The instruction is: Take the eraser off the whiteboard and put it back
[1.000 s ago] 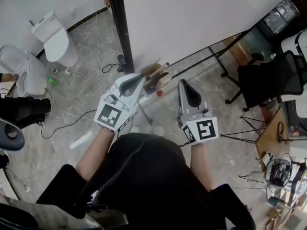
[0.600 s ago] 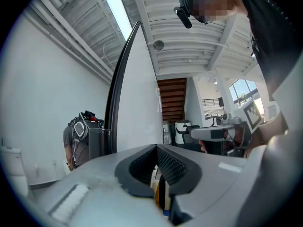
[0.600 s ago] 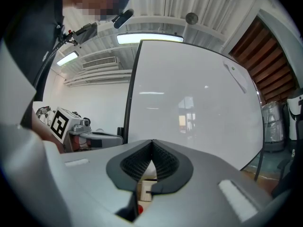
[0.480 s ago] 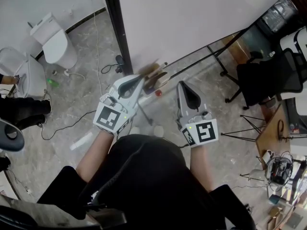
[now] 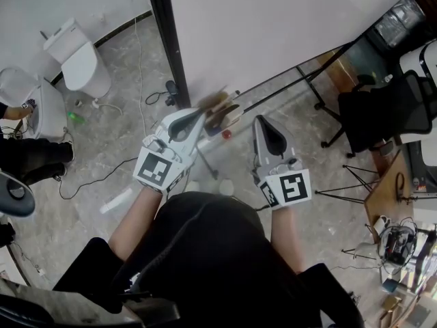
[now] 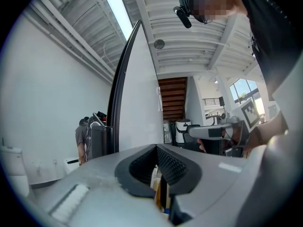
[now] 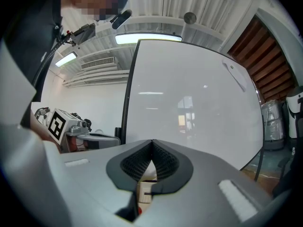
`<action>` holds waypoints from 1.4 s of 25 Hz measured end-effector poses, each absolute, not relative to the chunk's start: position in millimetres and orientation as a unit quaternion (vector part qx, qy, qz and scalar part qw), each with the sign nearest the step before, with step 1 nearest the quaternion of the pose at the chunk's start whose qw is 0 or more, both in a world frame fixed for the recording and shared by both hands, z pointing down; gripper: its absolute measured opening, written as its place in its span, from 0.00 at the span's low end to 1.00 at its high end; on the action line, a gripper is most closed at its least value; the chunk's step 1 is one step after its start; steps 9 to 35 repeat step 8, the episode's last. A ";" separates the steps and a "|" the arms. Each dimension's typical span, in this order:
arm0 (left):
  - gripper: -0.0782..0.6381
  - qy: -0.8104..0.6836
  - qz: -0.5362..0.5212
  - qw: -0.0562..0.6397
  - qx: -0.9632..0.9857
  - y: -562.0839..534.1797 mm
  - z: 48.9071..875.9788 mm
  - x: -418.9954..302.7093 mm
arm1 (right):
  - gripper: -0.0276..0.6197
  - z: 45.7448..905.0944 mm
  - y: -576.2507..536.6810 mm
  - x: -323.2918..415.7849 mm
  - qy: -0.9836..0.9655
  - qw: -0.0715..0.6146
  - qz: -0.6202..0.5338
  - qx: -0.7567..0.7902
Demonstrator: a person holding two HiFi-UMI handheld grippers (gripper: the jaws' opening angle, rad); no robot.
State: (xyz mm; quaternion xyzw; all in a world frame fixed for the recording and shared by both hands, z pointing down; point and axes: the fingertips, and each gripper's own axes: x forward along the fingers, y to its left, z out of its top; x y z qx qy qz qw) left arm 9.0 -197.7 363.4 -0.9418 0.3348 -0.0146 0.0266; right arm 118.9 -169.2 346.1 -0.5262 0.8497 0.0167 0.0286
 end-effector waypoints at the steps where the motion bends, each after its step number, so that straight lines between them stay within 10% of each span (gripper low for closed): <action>1: 0.12 0.335 -0.014 0.026 -0.942 -198.4 363.3 9.0 | 0.06 346.5 -170.0 118.6 0.850 0.029 0.016 -0.526; 35: 0.11 0.335 -0.014 0.025 -0.942 -202.7 361.0 6.5 | 0.06 346.0 -174.1 116.4 0.850 0.027 0.015 -0.526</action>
